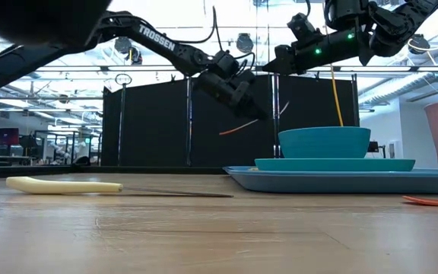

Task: Set up tray
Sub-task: Put the orange fork on the yellow table napkin on the blue serving tray

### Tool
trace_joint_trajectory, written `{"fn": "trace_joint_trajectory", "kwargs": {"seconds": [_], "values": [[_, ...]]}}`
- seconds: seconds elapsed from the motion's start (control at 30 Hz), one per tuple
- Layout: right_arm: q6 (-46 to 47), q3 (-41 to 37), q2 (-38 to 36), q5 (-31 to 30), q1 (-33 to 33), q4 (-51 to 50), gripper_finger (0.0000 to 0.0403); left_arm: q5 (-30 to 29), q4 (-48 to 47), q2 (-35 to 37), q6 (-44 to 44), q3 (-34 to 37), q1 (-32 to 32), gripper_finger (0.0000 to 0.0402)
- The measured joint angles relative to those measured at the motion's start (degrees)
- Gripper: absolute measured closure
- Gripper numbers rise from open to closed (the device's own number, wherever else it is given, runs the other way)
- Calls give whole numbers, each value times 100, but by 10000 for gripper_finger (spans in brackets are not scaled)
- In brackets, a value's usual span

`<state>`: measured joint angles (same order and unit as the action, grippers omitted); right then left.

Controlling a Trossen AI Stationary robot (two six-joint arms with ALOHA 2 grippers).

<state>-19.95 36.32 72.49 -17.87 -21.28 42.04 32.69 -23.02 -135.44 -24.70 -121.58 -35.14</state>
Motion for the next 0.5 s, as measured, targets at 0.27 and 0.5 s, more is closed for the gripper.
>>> {"fn": "trace_joint_trajectory", "kwargs": {"seconds": [0.27, 0.5], "values": [[221, -4, -362, -332, -4, -266, 403, -442, -237, -13, -66, 1, -2, 390], [1229, 368, -1046, -303, -84, -1580, 402, -601, -241, -17, -202, 2, -2, 390]]}}
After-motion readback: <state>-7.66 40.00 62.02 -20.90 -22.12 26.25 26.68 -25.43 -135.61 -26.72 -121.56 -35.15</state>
